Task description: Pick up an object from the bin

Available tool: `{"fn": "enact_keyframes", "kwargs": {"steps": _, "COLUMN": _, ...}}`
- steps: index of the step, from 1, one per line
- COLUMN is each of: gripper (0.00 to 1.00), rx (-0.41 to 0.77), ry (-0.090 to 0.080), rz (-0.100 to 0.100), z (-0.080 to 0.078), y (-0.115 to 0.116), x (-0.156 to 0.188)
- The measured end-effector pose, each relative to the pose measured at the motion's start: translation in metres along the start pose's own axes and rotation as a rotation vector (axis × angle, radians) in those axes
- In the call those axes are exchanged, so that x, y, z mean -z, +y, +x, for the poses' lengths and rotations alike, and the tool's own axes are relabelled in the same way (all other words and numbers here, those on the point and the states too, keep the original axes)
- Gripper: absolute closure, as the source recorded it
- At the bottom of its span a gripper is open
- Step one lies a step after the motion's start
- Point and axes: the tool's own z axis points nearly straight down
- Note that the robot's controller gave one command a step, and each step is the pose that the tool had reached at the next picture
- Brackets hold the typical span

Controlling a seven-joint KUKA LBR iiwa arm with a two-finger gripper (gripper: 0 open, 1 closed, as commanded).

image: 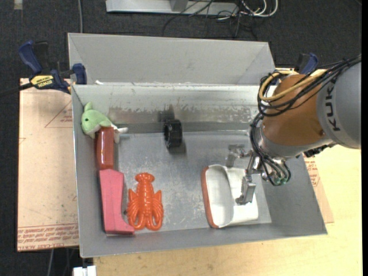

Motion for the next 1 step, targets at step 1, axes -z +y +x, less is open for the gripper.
{"fn": "enact_keyframes", "kwargs": {"steps": 1, "gripper": 0.0, "rx": 0.003, "ry": -0.007, "rz": 0.001, "z": -0.0018, "y": 0.0004, "x": 0.0044}}
